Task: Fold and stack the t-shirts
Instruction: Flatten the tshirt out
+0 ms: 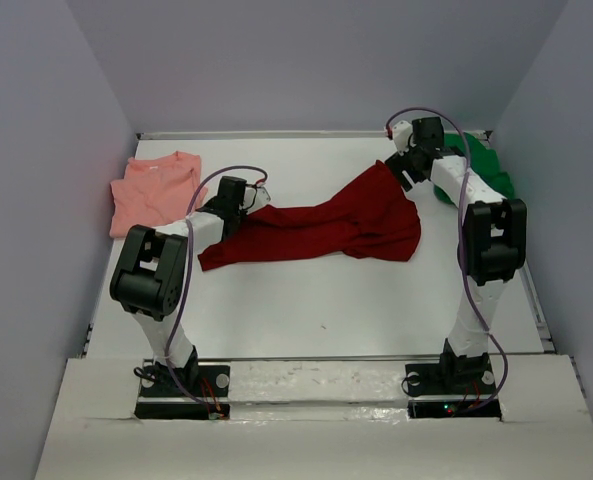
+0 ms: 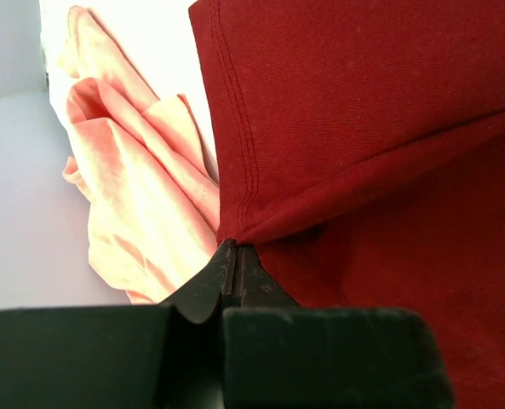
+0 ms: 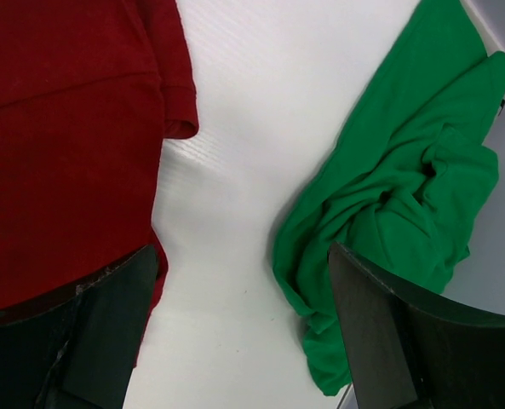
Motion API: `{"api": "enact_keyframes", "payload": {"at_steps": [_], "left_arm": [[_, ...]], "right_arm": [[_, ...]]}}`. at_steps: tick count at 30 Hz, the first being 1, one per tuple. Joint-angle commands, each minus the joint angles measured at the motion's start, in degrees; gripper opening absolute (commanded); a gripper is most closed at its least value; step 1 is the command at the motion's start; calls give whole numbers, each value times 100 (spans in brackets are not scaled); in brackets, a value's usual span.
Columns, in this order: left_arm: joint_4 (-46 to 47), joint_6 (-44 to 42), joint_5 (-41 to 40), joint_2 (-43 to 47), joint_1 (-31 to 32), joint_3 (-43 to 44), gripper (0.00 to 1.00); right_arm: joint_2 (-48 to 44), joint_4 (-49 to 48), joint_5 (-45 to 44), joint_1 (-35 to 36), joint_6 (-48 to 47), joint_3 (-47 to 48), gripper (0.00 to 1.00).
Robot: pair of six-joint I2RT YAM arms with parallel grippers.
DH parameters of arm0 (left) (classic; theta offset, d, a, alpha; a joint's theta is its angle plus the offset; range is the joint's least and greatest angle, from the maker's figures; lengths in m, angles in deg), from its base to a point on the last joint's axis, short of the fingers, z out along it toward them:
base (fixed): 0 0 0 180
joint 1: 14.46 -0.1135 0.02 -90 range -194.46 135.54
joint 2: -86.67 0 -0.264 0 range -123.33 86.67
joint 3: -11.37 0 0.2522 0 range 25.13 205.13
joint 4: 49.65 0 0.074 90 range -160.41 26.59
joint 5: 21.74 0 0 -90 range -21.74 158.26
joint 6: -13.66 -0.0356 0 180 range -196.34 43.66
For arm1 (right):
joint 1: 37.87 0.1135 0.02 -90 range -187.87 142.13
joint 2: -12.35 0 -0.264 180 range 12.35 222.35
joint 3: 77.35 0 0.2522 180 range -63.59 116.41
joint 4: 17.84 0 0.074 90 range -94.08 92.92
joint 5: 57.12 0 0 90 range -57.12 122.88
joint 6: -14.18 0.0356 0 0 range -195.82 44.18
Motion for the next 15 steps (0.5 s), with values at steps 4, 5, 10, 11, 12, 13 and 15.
{"api": "enact_keyframes", "payload": {"at_steps": [4,5,10,11,12,13,15], "left_arm": [[60,166,-144,103,0,143,0],[51,175,-135,121,8,152,0],[15,245,-231,148,26,214,0],[15,271,-275,148,35,231,0],[-2,263,-293,139,43,231,0],[-2,272,-319,139,61,223,0],[-11,263,-354,139,79,187,0]], "right_arm": [[-337,-161,59,-44,-83,-181,86],[-363,-134,95,-44,-83,-198,86],[-399,234,455,-44,39,-304,85],[-399,252,490,-44,57,-321,84],[-390,261,560,-44,84,-382,84],[-381,261,700,-44,127,-392,83],[-268,261,868,-44,206,-331,81]]}}
